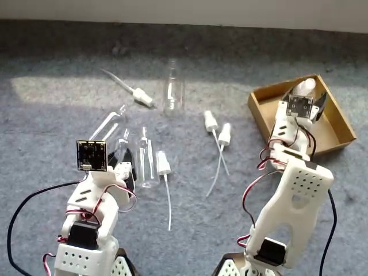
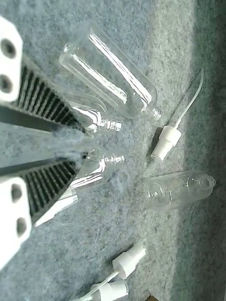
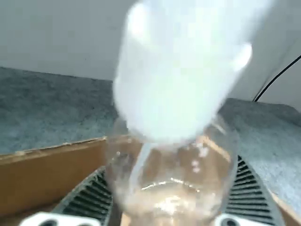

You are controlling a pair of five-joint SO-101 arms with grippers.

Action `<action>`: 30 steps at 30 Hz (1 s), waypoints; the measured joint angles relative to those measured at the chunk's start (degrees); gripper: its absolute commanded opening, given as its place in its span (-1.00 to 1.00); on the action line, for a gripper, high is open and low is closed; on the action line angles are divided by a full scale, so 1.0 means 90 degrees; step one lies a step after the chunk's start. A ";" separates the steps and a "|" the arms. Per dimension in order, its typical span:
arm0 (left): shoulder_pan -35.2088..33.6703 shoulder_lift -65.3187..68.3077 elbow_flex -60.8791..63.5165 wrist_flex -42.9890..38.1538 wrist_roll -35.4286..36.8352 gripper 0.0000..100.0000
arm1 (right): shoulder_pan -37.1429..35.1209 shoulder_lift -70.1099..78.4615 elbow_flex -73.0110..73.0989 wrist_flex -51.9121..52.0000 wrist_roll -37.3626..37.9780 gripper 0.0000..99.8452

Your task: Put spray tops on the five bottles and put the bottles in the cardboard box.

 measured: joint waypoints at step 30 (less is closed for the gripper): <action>0.0000 0.0000 0.0000 0.0000 0.0000 -0.98 | 0.0098 -0.0713 -0.0186 0.1836 -0.0010 -0.79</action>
